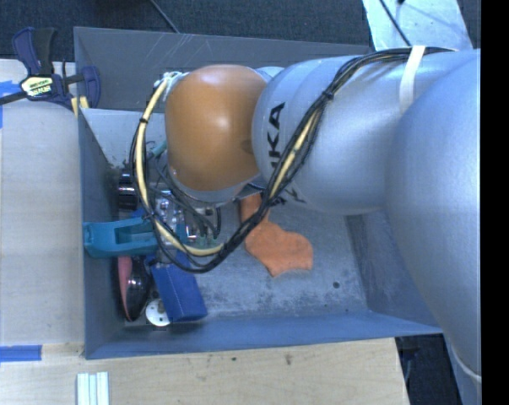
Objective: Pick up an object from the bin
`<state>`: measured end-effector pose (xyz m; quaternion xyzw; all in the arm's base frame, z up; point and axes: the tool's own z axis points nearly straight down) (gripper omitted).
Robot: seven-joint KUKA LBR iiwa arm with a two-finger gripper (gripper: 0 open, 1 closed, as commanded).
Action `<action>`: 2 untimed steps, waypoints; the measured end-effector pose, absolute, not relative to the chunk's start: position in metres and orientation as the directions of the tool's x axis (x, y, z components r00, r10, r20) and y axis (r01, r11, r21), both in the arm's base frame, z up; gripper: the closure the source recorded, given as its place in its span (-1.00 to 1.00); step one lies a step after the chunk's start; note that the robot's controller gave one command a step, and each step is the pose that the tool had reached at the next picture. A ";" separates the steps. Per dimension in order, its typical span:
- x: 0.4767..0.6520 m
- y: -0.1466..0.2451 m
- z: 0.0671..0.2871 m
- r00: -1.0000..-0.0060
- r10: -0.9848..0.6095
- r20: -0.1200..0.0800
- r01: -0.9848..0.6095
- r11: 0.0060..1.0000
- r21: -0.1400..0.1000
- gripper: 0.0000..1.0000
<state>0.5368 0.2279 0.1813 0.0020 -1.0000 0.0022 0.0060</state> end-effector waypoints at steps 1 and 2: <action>0.539 0.226 0.186 -1.000 0.000 0.005 0.000 1.000 -0.003 -1.00; 0.523 0.216 0.146 -0.983 -0.186 -0.005 -0.186 0.983 -0.002 -1.00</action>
Offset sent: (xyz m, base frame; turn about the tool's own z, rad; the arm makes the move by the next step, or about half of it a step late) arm -0.0471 -0.0280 -0.1113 -0.4979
